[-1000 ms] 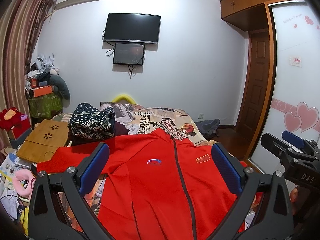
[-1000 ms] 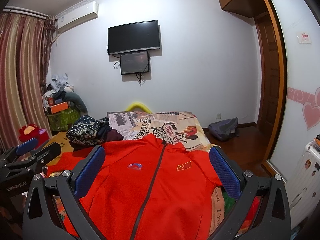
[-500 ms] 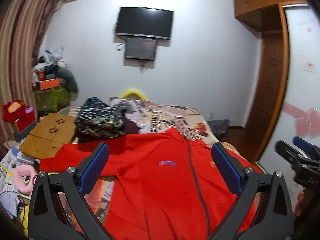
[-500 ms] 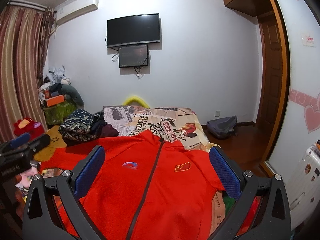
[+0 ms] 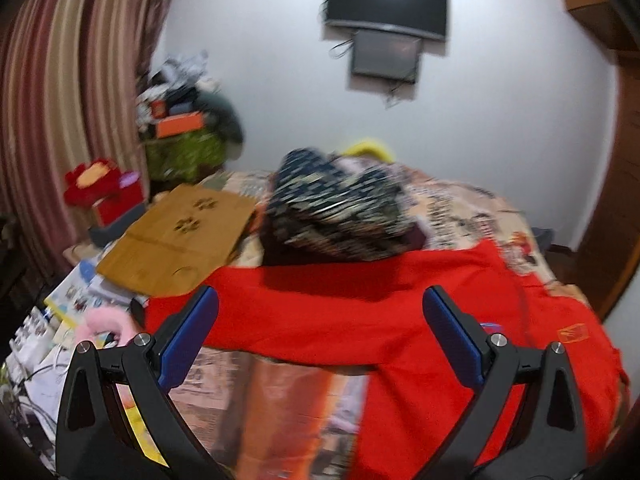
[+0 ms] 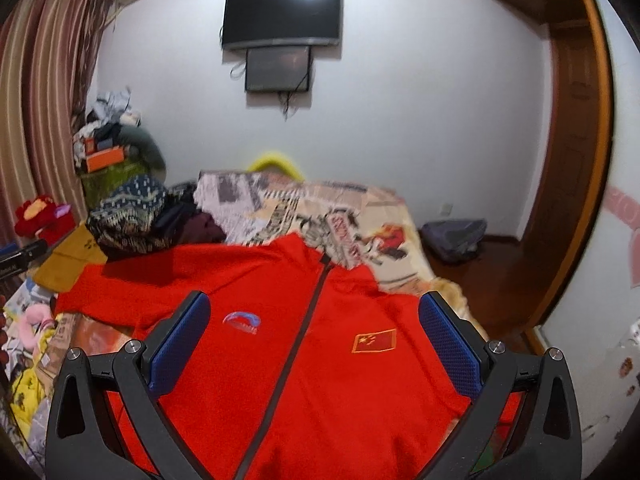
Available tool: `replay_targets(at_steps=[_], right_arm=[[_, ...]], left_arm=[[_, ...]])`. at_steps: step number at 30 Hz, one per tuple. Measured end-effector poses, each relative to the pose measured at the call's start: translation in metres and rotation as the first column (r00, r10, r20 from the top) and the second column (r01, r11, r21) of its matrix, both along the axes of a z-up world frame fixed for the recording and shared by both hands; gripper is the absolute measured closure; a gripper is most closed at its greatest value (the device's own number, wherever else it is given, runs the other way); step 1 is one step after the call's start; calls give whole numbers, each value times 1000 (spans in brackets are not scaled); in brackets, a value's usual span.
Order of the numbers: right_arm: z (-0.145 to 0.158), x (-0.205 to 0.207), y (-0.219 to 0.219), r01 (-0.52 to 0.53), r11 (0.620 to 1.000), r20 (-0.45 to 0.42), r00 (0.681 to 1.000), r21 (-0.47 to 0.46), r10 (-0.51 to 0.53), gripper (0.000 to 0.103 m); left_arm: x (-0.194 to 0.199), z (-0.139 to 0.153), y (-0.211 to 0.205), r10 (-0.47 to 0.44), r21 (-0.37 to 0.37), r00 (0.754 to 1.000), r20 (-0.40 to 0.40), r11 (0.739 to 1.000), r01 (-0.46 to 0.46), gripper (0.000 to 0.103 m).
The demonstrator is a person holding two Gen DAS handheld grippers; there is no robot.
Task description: Fold large clothes
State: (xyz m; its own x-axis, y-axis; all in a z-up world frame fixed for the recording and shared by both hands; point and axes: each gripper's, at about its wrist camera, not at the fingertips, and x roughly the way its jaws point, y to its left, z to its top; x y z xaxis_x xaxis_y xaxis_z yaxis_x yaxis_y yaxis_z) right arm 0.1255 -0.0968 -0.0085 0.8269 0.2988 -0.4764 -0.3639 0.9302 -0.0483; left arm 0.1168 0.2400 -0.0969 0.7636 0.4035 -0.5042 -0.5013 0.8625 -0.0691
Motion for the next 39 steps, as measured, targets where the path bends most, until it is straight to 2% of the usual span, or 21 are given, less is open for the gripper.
replay_targets(at_steps=[3,6,9,10,14,17,19,22,24,25,26,28,30,31,32,33,36,39], right_arm=[[-18,26,5,-17,1000,-86,996,0,17,0],[-35,50,9,-13,1000,-167,986,-12,11,0],[-53,74,11,-15,1000,-257,966,-5,14,0],[-59,82,12,-12,1000,-285,958,-1,11,0],[-76,104,16,4,1000,-363,932,-2,-4,0],[-85,115,19,2,1000,-400,917,0,-2,0],[-89,117,20,2,1000,-418,908,5,0,0],[-95,117,23,3,1000,-436,900,12,3,0],[-99,116,24,5,1000,-450,893,26,7,0],[-101,116,23,7,999,-459,889,31,8,0],[-103,117,24,8,999,-465,885,34,8,0],[-105,116,22,13,999,-478,878,40,8,0],[-105,115,21,15,999,-484,875,39,6,0],[-104,115,21,15,999,-483,875,36,5,0],[-102,114,20,15,999,-480,878,34,3,0],[-100,115,20,15,999,-475,880,32,1,0],[-90,112,15,16,999,-451,892,27,-2,0],[-81,110,12,12,1000,-427,904,25,0,0]], left_arm=[[6,-27,38,62,-42,996,-69,997,-65,1],[10,-53,67,82,-113,989,-125,989,-96,1],[11,-84,100,51,-267,983,-178,959,-98,1],[11,-96,111,38,-332,981,-191,938,-101,1],[10,-127,133,5,-465,982,-191,880,-95,5],[12,-152,151,2,-602,985,-170,792,-105,15],[16,-165,162,11,-661,987,-162,742,-117,16],[21,-178,174,52,-699,983,-174,697,-160,17],[27,-183,181,63,-715,984,-166,679,-165,27],[30,-184,183,66,-713,984,-168,680,-168,30],[33,-183,185,76,-699,982,-173,693,-177,34],[40,-179,187,104,-648,976,-190,734,-204,45],[47,-171,184,131,-575,966,-223,782,-239,64],[49,-170,184,136,-556,964,-228,795,-243,69],[52,-165,180,139,-517,961,-238,819,-247,84],[55,-158,175,143,-469,958,-250,847,-249,93],[61,-135,162,147,-370,962,-229,901,-226,96],[66,-105,143,125,-300,976,-180,937,-176,97]])
